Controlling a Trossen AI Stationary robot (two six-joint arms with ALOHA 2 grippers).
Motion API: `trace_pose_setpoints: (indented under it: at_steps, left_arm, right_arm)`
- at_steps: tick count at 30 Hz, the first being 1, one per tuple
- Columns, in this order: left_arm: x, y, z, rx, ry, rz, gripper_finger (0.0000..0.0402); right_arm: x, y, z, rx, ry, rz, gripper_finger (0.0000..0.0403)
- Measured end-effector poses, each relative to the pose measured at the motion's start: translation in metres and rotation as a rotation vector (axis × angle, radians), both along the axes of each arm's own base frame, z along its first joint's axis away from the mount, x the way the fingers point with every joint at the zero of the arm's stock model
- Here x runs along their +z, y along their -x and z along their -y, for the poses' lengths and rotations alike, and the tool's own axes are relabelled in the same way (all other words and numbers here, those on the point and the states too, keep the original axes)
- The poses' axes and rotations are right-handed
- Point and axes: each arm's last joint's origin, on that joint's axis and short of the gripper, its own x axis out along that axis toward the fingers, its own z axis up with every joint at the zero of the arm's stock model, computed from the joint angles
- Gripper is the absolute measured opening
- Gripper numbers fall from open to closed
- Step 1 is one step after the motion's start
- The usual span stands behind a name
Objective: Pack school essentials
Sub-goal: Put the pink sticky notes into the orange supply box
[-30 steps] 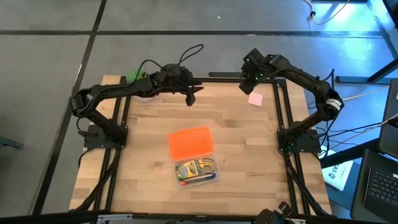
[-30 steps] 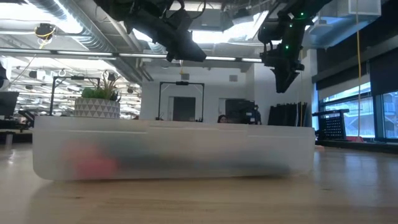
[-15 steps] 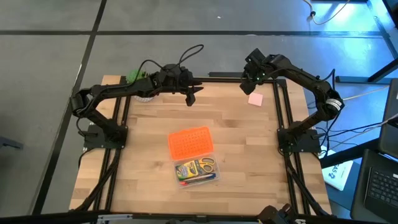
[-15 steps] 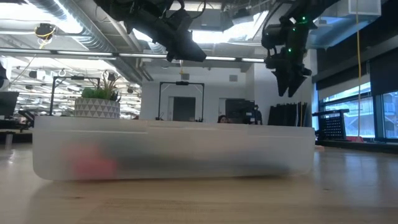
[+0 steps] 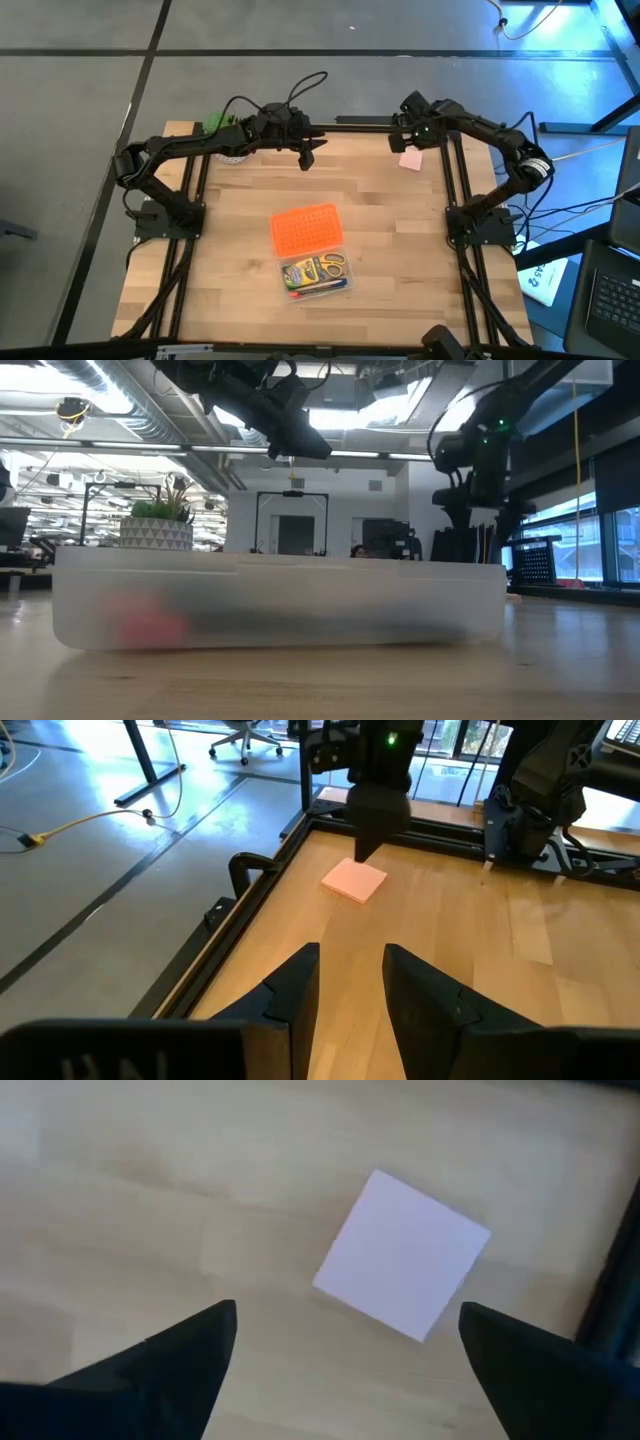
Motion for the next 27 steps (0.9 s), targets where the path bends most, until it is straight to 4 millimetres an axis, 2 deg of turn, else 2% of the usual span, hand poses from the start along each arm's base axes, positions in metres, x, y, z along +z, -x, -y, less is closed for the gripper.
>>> trace_pose_setpoints:
  at_steps: [9,27]
  left_arm:
    - [0.000,0.000,0.000,0.000,0.000,0.000,0.0105]
    - [0.000,0.000,0.000,0.000,0.000,0.000,0.0105]
  right_arm:
    - [-0.027,0.009,0.000,-0.243,0.042,-0.007,0.0379]
    - [-0.064,0.025,-0.001,-0.434,0.084,0.052,0.0378]
